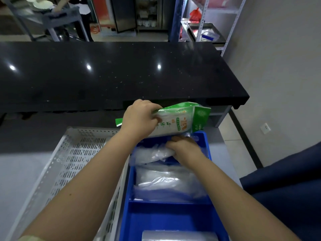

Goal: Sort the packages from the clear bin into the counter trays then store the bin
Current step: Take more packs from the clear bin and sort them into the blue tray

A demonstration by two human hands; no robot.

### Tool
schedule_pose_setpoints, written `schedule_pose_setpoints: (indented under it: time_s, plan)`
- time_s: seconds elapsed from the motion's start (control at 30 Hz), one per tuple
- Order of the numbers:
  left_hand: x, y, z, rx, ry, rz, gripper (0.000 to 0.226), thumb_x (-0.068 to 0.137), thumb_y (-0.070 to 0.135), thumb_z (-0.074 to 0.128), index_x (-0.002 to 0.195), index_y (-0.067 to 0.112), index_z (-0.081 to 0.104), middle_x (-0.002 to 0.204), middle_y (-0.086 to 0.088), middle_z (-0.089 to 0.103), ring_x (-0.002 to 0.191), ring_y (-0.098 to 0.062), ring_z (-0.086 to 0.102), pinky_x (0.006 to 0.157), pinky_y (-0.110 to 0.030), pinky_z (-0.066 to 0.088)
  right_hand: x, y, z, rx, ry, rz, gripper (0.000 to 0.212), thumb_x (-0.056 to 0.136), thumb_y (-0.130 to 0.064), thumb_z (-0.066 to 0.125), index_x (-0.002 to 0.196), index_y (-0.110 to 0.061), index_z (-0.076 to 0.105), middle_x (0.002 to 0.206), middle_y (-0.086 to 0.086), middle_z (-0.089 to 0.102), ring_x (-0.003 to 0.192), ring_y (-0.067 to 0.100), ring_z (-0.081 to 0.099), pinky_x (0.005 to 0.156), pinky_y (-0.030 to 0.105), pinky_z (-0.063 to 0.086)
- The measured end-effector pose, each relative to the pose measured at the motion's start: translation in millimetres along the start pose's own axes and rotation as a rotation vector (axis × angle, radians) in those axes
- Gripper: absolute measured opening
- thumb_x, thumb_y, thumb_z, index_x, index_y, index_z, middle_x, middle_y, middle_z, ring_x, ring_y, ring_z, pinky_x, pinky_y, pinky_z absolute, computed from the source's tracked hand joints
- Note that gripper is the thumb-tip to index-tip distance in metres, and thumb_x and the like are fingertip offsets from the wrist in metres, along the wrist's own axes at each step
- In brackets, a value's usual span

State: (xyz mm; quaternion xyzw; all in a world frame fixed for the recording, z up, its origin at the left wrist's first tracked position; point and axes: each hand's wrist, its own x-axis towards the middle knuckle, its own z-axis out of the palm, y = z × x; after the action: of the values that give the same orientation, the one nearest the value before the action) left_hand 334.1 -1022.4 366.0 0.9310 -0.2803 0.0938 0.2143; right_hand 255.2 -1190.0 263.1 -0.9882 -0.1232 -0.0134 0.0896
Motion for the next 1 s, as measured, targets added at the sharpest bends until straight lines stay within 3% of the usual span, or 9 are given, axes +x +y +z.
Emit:
schedule_pose_setpoints:
  time_s: [0.13, 0.2, 0.33, 0.63, 0.73, 0.9, 1.0]
  plan:
    - [3, 19, 2, -0.124, -0.079, -0.015, 0.036, 0.077, 0.027, 0.073, 0.112, 0.029, 0.068, 0.106, 0.010, 0.068, 0.097, -0.012, 0.059, 0.067, -0.030, 0.051, -37, -10, -24, -0.057, 0.137, -0.006, 0.039, 0.046, -0.005, 0.083, 0.081, -0.014, 0.069, 0.072, 0.009, 0.064, 0.065, 0.031, 0.061, 0.056, 0.035, 0.049]
    - [3, 31, 6, -0.186, -0.121, -0.032, 0.035, 0.075, 0.027, 0.074, 0.110, 0.030, 0.069, 0.103, 0.010, 0.070, 0.091, -0.011, 0.063, 0.070, -0.034, 0.056, -51, -11, -32, -0.066, 0.154, 0.021, 0.038, 0.041, -0.005, 0.084, 0.076, -0.011, 0.068, 0.067, 0.009, 0.061, 0.059, 0.031, 0.060, 0.050, 0.033, 0.047]
    - [0, 41, 25, -0.260, -0.193, -0.049, 0.036, 0.074, 0.029, 0.077, 0.110, 0.031, 0.069, 0.102, 0.010, 0.070, 0.085, -0.008, 0.064, 0.072, -0.035, 0.057, -69, -5, -36, -0.036, 0.165, 0.121, 0.026, 0.057, -0.005, 0.078, 0.080, -0.008, 0.066, 0.078, 0.013, 0.063, 0.073, 0.035, 0.060, 0.059, 0.039, 0.046]
    - [3, -1, 64, -0.095, -0.368, -0.093, 0.038, 0.074, 0.033, 0.078, 0.109, 0.031, 0.066, 0.105, 0.007, 0.069, 0.091, -0.014, 0.061, 0.078, -0.036, 0.054, -71, 6, -33, -0.025, 0.137, 0.217, 0.023, 0.074, -0.008, 0.067, 0.096, -0.009, 0.063, 0.103, 0.008, 0.061, 0.094, 0.028, 0.054, 0.076, 0.039, 0.045]
    - [7, -13, 69, 0.044, -0.289, -0.017, 0.044, 0.079, 0.034, 0.074, 0.121, 0.028, 0.062, 0.117, 0.002, 0.065, 0.108, -0.022, 0.056, 0.088, -0.038, 0.048, -58, 5, -30, -0.058, 0.133, 0.198, 0.029, 0.075, -0.005, 0.065, 0.103, -0.009, 0.063, 0.105, 0.008, 0.060, 0.095, 0.029, 0.053, 0.076, 0.038, 0.043]
    - [1, -19, 54, -0.059, -0.153, 0.016, 0.044, 0.080, 0.035, 0.073, 0.122, 0.029, 0.060, 0.119, 0.002, 0.061, 0.112, -0.023, 0.051, 0.093, -0.044, 0.044, -16, -6, -12, -0.074, 0.120, 0.151, 0.037, 0.064, 0.001, 0.072, 0.099, -0.007, 0.065, 0.093, 0.015, 0.060, 0.085, 0.034, 0.056, 0.067, 0.037, 0.040]
    - [-34, -24, 52, -0.163, 0.002, 0.068, 0.029, 0.080, 0.027, 0.073, 0.109, 0.026, 0.068, 0.104, 0.002, 0.064, 0.101, -0.023, 0.053, 0.086, -0.039, 0.045, -1, -9, 8, -0.027, 0.065, 0.152, 0.037, 0.070, -0.003, 0.071, 0.106, -0.009, 0.065, 0.106, 0.016, 0.062, 0.099, 0.034, 0.057, 0.081, 0.039, 0.045]
